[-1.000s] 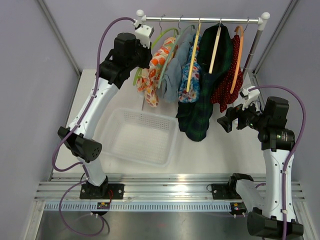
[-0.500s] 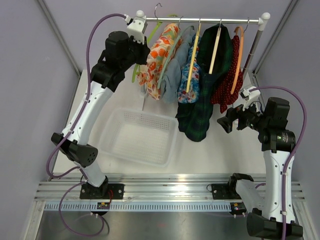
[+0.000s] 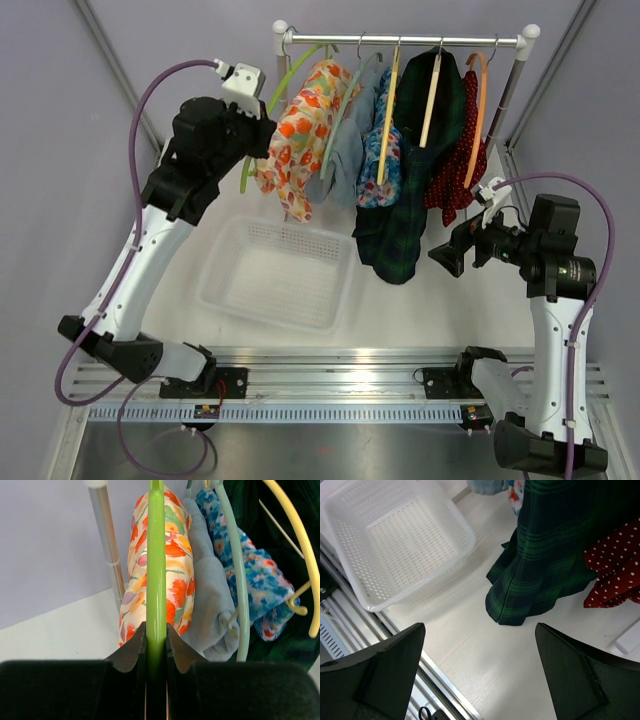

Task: Remove the skirt from the hanger

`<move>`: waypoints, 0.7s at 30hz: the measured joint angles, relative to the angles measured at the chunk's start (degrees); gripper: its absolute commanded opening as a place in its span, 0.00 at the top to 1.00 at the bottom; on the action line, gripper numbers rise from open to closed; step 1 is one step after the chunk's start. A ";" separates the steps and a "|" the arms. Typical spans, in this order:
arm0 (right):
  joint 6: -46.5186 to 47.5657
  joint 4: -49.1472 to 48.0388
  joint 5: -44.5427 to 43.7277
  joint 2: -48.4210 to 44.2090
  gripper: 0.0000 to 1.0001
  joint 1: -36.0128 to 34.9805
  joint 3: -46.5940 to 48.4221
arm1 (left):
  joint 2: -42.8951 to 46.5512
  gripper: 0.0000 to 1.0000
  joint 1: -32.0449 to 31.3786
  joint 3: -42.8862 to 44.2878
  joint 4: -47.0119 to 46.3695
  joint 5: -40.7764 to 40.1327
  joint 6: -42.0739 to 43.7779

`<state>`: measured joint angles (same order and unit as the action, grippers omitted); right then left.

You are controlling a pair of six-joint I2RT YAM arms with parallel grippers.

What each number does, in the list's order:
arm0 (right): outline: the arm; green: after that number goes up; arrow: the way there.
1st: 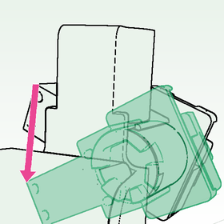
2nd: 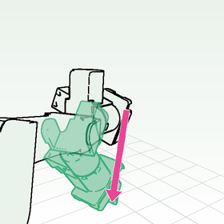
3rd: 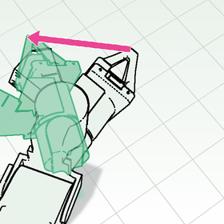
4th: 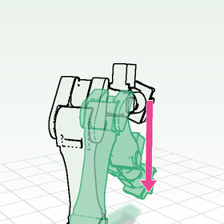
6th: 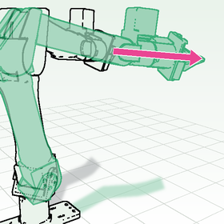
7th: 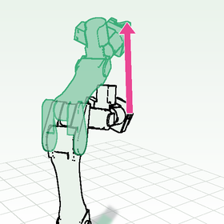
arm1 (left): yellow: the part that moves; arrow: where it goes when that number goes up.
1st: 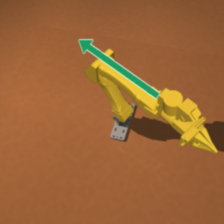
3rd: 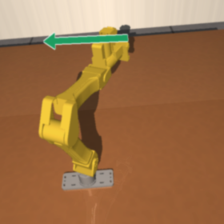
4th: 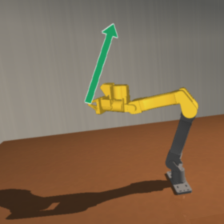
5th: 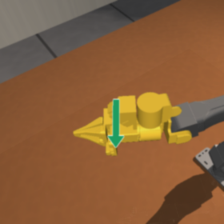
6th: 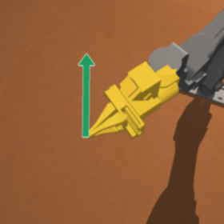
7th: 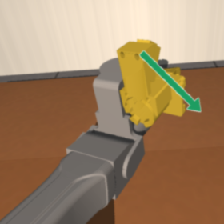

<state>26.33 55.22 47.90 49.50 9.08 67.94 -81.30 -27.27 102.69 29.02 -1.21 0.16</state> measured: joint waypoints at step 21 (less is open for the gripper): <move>4.68 13.81 -1.25 19.54 0.06 -37.00 29.64 | 35.85 1.00 0.00 -27.32 5.22 -7.21 -19.82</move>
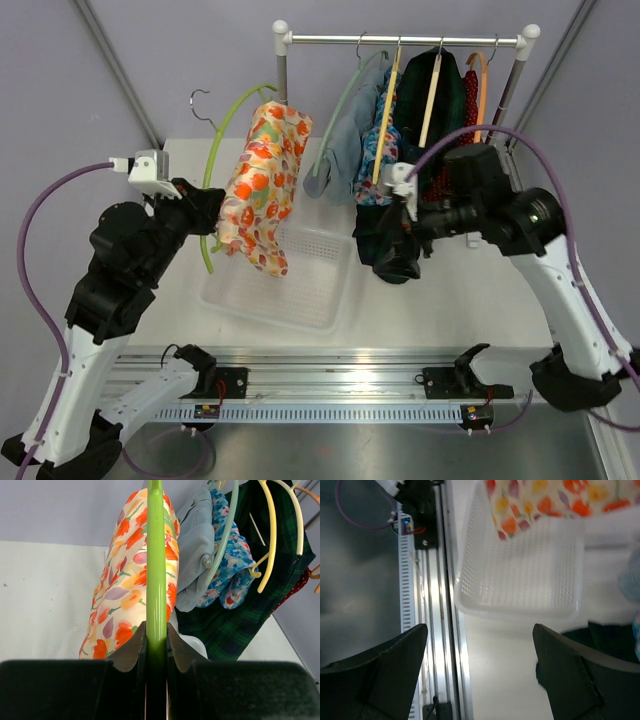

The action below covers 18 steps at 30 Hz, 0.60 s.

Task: Remove the skirt from the hanger

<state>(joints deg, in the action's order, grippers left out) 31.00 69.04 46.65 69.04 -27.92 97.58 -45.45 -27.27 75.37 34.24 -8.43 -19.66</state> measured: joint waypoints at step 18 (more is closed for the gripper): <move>-16.22 -31.43 -34.42 30.62 0.05 -37.75 10.01 | 1.97 1.00 0.00 -0.81 5.57 -4.07 -12.48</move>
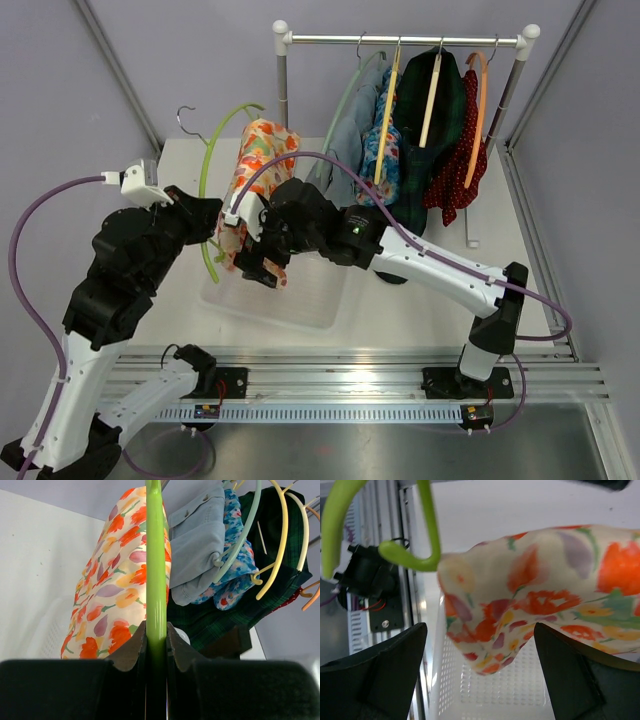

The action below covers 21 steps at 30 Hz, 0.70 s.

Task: Remove the skirt from the hanger

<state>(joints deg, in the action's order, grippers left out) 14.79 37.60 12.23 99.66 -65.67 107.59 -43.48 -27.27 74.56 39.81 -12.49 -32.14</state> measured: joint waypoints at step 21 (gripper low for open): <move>11.80 13.57 9.55 -4.66 1.00 10.78 18.91 | 4.33 1.00 -0.02 -5.60 -0.37 -0.22 5.99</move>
<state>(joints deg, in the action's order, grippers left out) 26.59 51.18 21.78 95.00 -54.89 126.50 -39.16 -27.29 68.97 39.44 -12.71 -26.15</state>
